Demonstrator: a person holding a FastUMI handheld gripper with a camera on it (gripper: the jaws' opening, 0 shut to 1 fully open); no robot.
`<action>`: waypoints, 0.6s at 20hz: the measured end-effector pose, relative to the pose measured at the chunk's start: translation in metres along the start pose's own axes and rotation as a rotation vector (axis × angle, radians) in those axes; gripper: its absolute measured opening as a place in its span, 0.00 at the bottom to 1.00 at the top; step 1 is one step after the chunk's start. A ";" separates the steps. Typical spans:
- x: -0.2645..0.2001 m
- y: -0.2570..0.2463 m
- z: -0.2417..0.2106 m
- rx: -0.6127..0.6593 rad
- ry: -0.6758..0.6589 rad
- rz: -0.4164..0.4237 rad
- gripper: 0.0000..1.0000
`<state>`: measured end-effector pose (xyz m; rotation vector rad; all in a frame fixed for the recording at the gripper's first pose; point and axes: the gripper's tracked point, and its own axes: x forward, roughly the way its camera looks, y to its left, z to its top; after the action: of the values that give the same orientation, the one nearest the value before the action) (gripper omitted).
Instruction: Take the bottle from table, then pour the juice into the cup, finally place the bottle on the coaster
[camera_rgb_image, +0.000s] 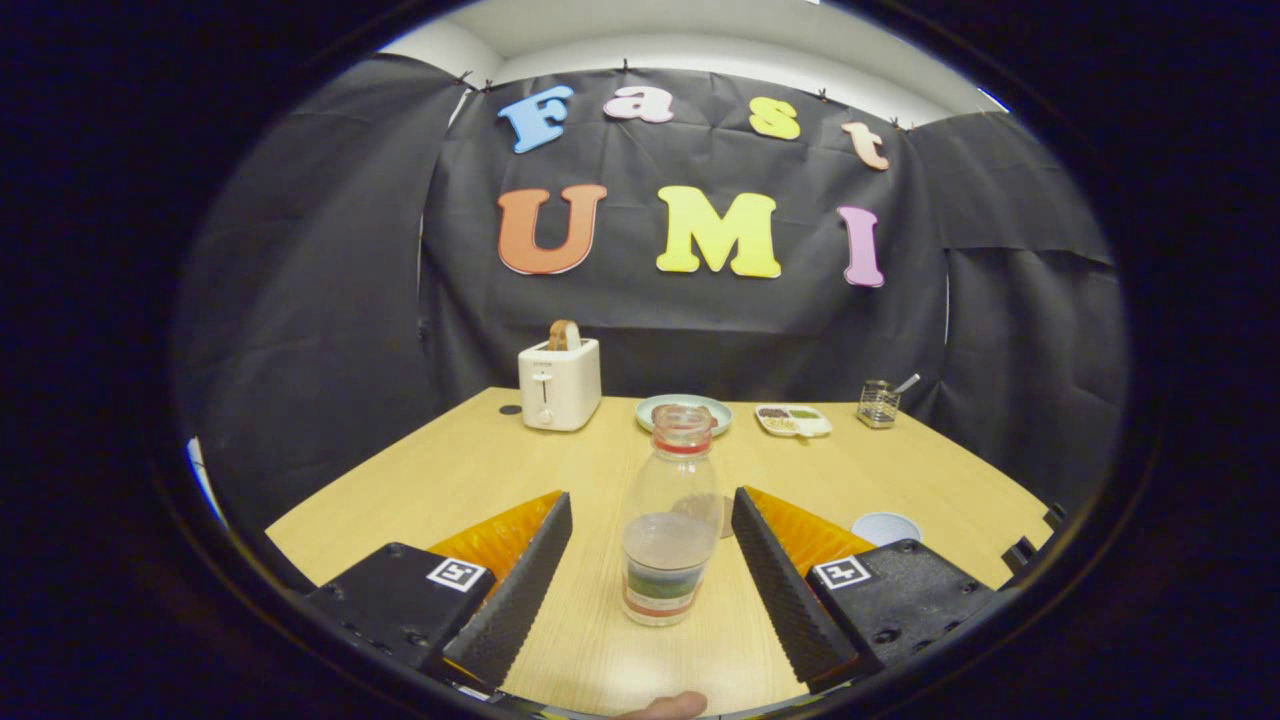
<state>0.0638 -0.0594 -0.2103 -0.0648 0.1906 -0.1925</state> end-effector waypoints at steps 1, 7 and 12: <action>0.004 -0.001 -0.004 0.001 -0.005 -0.009 1.00; 0.017 -0.007 -0.025 0.031 -0.079 -0.033 1.00; 0.034 -0.013 -0.044 0.050 -0.071 -0.051 1.00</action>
<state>0.0861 -0.0805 -0.2587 -0.0270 0.1134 -0.2450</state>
